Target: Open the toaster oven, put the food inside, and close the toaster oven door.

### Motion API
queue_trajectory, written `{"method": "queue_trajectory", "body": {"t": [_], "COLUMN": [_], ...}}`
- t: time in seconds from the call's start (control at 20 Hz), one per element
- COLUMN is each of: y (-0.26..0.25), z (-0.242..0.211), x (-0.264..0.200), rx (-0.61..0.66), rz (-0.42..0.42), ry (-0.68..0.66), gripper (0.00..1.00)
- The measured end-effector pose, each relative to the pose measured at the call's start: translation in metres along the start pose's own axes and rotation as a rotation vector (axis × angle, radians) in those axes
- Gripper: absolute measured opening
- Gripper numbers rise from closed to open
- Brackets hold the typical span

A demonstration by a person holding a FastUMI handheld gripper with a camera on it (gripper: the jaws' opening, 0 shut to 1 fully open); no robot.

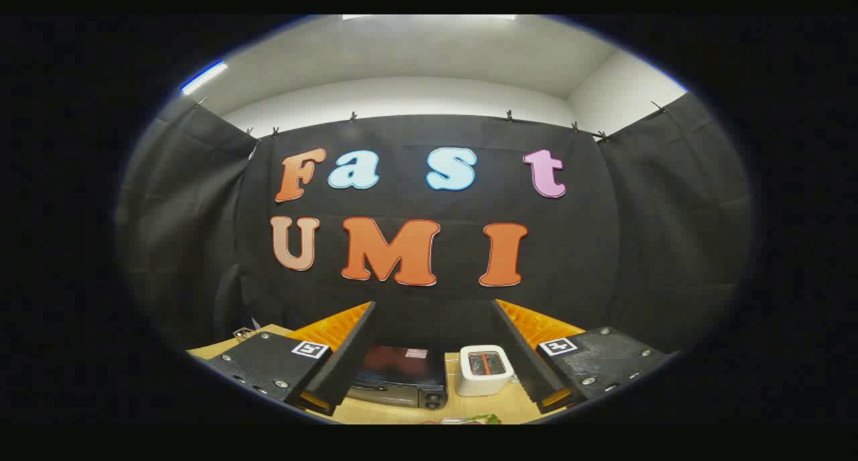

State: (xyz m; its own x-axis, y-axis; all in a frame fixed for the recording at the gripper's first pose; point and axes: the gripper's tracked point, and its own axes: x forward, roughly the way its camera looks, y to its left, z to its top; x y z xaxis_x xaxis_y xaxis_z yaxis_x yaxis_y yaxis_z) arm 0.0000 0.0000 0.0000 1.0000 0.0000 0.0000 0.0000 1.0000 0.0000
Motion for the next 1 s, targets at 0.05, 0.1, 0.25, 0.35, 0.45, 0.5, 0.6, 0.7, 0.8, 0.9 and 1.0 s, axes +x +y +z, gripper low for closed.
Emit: {"method": "queue_trajectory", "body": {"t": [0.05,0.1,0.25,0.35,0.45,0.5,0.6,0.7,0.8,0.9,1.0], "y": [0.000,0.000,0.001,-0.001,-0.001,-0.001,-0.001,-0.001,-0.002,0.000,0.001], "z": [-0.001,-0.003,-0.007,-0.009,-0.011,-0.011,-0.013,-0.015,-0.015,-0.016,-0.019], "x": [0.001,0.002,0.003,0.004,0.005,0.007,0.008,0.010,0.010,0.012,0.012], "rx": [0.000,-0.006,-0.010,-0.011,-0.004,0.002,0.010,0.009,0.011,0.012,0.012], "rz": [0.001,0.003,0.011,0.011,0.011,0.012,0.013,0.010,0.011,0.013,0.014], "ry": [0.003,0.008,0.016,0.021,0.023,0.025,0.030,0.034,0.034,0.035,0.041], "gripper": [0.98,0.98,0.98,0.98,0.98,0.98,0.98,0.98,0.98,0.98,0.98]}}
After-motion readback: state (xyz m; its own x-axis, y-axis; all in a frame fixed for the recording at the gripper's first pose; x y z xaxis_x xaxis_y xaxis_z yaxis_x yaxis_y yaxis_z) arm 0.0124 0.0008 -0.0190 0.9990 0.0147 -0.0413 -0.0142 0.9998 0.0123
